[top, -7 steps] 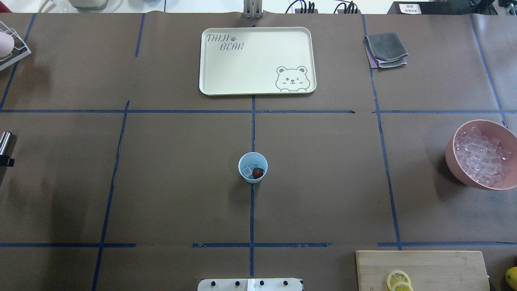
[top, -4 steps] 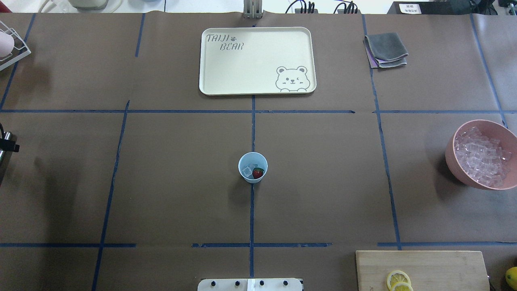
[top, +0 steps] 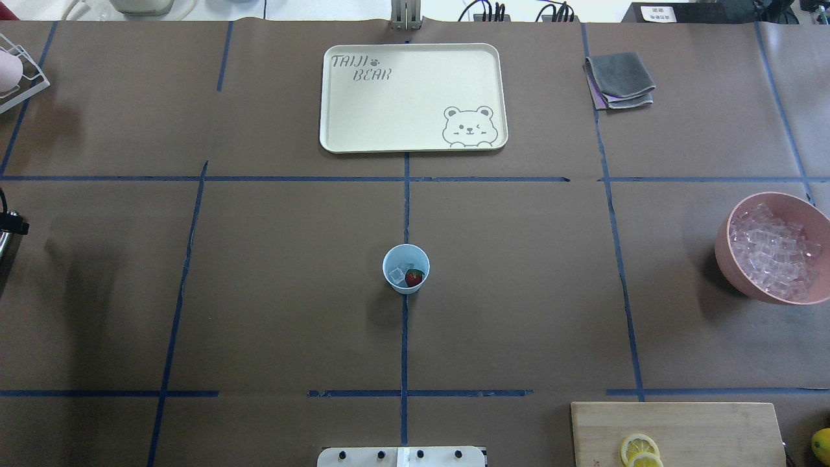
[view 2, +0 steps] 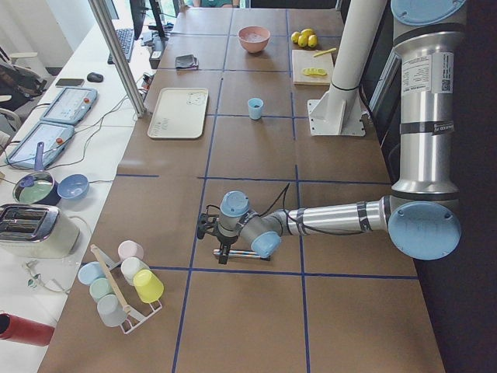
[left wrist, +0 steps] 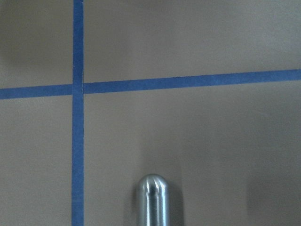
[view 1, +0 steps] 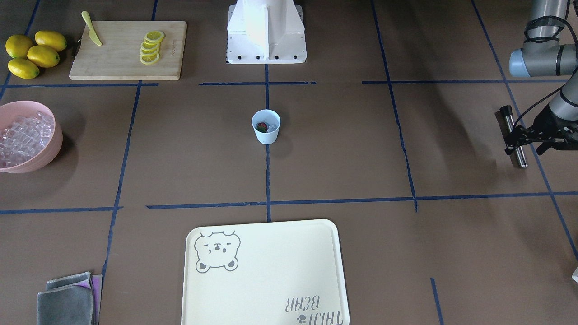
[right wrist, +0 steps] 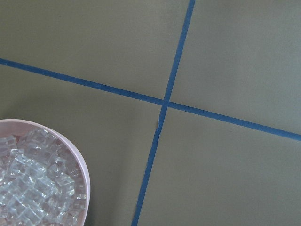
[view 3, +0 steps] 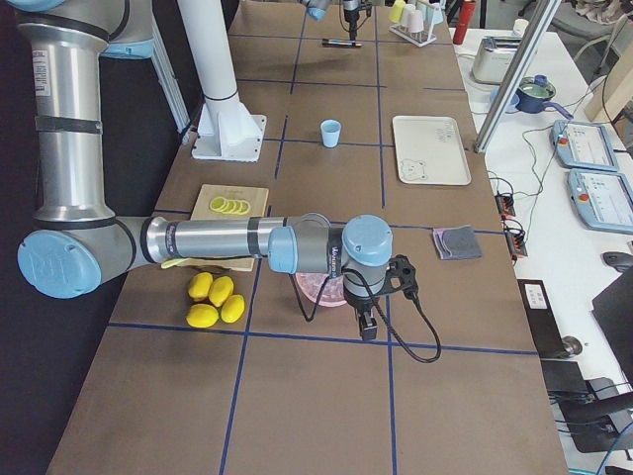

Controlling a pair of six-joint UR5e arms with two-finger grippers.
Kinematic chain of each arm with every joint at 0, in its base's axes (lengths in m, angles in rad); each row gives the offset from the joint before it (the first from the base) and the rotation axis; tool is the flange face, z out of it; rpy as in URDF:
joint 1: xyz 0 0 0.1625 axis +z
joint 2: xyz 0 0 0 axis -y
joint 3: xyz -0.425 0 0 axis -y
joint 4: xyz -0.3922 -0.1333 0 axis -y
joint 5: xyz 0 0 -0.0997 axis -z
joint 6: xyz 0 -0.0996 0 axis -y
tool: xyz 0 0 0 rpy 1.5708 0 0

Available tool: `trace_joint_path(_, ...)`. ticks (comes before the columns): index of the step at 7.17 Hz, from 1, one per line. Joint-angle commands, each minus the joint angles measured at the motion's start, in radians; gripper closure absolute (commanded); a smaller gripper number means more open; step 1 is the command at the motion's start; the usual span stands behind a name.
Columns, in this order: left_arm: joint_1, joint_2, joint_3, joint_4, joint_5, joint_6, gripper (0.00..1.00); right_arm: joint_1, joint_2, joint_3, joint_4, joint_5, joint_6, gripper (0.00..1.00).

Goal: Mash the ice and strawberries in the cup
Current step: 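Position the left gripper around the steel masher rod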

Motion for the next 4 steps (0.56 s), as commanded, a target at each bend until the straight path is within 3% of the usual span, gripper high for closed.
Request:
trace_joint_path(1, 0.0, -0.001, 0.017, -0.003, 0.002, 0.001, 0.0, 0.0, 0.001, 0.001, 0.0, 0.0, 0.0, 0.01)
trace_joint_path(4, 0.0, -0.001, 0.028, -0.003, 0.002, -0.016, 0.0, 0.0, 0.001, 0.001, 0.0, -0.002, 0.0, 0.01)
